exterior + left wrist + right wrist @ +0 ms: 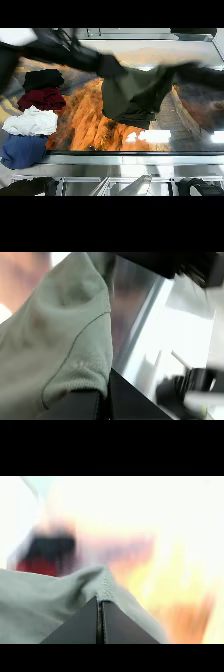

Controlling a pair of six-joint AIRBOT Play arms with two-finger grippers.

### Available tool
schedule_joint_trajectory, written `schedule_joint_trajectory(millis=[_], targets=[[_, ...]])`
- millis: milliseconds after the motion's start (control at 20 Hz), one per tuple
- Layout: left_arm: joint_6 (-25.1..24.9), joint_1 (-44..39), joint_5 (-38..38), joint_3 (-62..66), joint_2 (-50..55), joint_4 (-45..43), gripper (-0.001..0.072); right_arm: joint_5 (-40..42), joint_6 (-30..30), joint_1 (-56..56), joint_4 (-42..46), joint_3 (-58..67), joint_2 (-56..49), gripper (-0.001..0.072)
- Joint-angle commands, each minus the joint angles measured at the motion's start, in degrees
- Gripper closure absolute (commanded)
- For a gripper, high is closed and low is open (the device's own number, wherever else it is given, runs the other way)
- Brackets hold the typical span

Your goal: Fold the shirts.

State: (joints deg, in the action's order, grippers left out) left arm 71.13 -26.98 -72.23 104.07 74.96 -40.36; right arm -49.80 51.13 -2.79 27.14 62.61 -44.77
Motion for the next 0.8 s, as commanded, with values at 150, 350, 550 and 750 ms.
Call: schedule_joint_trajectory(millis=[150,350,550,750], targets=[[-0.2,-3.48,11.85,15.85,-12.7,-0.66,0.0686,9.9,-6.16,0.04,0.0,18.01,16.2,0.07],[-1.44,-3.45,15.5,11.23,-14.51,-4.76,0.0685,5.44,-4.13,0.07,-0.42,18.75,12.83,0.07],[-1.22,-0.59,15.02,7.69,-5.66,-9.51,0.0685,-3.06,-1.18,0.07,-0.15,18.45,0.76,0.07],[-1.31,6.8,13.2,7.15,9.57,-9.46,0.0685,-4.04,4.17,0.09,7.65,15.52,-14.6,0.07]])
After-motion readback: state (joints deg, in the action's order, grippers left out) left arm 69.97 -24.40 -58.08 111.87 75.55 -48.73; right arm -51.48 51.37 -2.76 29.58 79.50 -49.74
